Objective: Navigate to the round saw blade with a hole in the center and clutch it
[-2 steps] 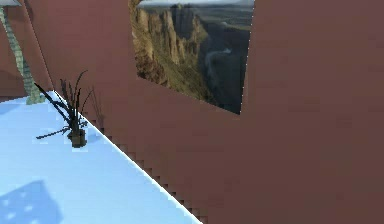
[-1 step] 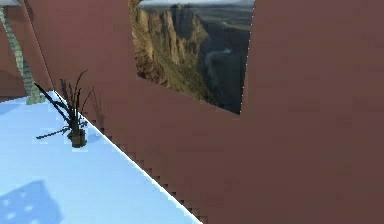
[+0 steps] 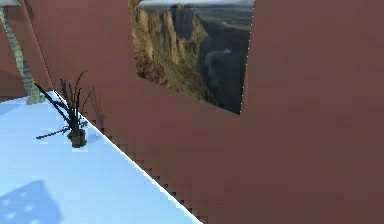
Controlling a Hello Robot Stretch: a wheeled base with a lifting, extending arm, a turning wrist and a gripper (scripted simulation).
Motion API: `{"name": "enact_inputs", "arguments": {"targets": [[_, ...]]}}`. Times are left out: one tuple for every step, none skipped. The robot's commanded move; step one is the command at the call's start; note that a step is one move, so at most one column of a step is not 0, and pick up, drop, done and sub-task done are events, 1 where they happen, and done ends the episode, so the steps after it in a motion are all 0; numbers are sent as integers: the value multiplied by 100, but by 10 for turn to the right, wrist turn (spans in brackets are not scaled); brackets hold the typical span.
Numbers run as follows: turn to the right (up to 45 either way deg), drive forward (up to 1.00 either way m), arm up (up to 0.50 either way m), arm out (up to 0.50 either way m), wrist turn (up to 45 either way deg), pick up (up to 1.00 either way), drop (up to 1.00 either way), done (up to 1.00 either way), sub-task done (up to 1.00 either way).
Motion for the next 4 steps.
{"name": "enact_inputs", "arguments": {"targets": [[0, 0, 0, 0, 450, 0, 0, 0, 0], [0, 0, 0, 0, 450, 0, 0, 0, 0], [0, 0, 0, 0, 450, 0, 0, 0, 0], [0, 0, 0, 0, 150, 0, 0, 0, 0]]}}
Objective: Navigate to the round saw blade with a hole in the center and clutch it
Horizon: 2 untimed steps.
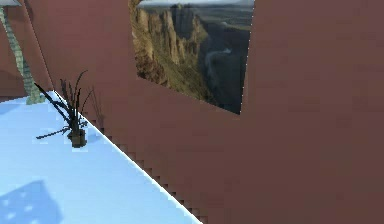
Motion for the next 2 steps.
{"name": "enact_inputs", "arguments": {"targets": [[0, 0, -30, 0, 0, 0, 0, 0, 0], [0, 0, 0, 0, 0, 100, 0, 0, 0]]}}
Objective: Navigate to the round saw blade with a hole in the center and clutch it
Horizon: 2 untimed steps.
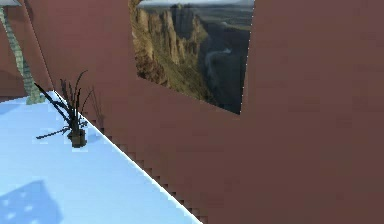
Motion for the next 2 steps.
{"name": "enact_inputs", "arguments": {"targets": [[0, 0, 10, 0, 0, 0, 0, 0, 0], [0, 0, 0, 0, 0, 0, 0, 100, 0]]}}
